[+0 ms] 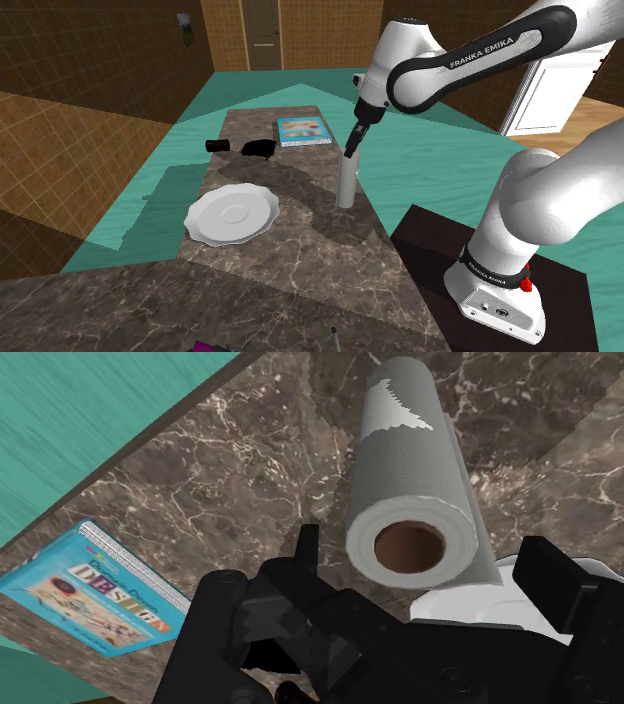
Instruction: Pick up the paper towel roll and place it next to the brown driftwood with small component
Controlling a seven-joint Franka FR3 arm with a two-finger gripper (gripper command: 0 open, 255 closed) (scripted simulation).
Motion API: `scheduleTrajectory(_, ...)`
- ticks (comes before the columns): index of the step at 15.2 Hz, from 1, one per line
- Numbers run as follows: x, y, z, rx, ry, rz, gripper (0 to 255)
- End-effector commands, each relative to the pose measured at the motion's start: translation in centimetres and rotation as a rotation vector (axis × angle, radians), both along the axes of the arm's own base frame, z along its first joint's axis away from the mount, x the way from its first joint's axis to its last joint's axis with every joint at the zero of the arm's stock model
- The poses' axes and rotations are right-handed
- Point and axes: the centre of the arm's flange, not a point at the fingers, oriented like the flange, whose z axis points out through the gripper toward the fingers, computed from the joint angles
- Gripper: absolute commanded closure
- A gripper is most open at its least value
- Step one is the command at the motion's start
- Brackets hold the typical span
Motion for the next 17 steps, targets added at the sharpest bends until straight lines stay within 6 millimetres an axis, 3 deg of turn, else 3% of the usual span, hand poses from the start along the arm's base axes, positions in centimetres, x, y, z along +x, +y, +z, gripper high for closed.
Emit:
scheduleTrajectory(1, 0.3, -0.1, -1.2, 0.000, -0.002, 0.001, 0)
scheduleTrajectory(5, 0.9, -0.1, -3.0, 0.000, -0.002, 0.001, 0)
scheduleTrajectory(12, 0.9, -0.1, -3.0, 0.000, -0.002, 0.001, 0)
scheduleTrajectory(13, 0.9, -0.1, -3.0, 0.000, -0.002, 0.001, 255)
scheduleTrajectory(17, 0.9, -0.1, -3.0, 0.000, -0.002, 0.001, 255)
